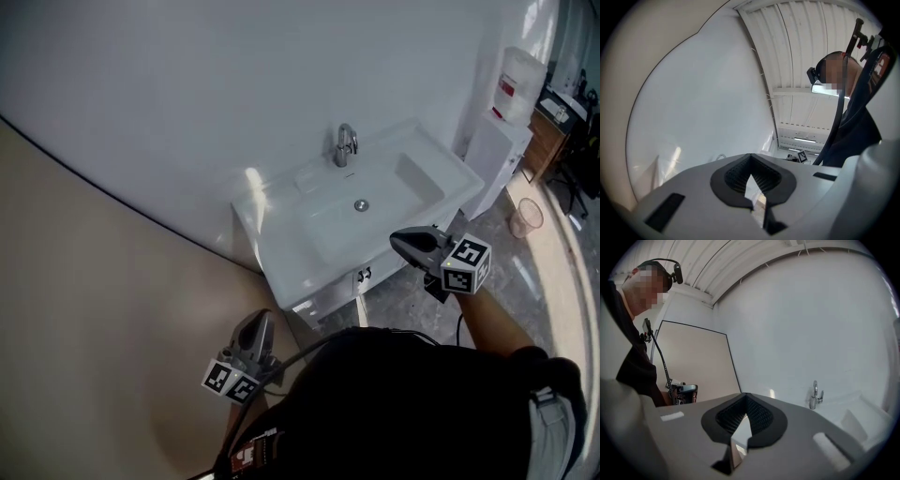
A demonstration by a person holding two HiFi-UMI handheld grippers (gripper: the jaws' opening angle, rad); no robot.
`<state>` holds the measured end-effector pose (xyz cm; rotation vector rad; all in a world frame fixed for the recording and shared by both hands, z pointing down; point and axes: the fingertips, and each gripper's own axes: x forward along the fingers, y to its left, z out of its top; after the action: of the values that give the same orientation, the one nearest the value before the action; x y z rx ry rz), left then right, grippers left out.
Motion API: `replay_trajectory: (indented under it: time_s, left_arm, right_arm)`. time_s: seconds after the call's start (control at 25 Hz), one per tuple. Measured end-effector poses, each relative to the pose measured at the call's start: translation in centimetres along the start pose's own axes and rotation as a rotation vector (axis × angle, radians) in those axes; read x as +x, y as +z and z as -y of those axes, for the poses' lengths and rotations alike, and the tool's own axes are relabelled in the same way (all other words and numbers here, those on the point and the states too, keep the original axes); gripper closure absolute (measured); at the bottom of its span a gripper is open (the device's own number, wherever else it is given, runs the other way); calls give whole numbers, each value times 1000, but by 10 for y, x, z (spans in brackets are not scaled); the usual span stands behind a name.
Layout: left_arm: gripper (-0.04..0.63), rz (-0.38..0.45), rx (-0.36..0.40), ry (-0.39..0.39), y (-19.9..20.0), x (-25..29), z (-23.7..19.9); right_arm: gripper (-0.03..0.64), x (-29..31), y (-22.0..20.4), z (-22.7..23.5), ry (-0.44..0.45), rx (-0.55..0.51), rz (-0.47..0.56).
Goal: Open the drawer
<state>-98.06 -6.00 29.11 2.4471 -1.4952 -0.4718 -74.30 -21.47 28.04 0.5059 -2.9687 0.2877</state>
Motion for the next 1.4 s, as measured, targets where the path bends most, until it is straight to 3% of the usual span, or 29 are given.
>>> replay_trajectory:
  time_s: [0.28,0.6,0.88,1.12,1.4]
  left_arm:
    - [598,-30,-7,-26,-10,69,-11]
    - [598,-12,49,35,-10,155,-9]
    - [598,-68,54,59,-33,237,-8]
    - [598,-141,39,-25,-55,303,-1]
    - [598,-199,-31,-209,-77,374,-10]
  right_arm:
    - [618,-12,-13,57,-43,8,-3]
    - [618,-8,1,148,22,-45,-5]
    - [618,-12,2,229,45,-37,-6]
    - [618,-36,-9,280,-24,9,-13]
    - [618,-72,-14,318,-213,46,-11]
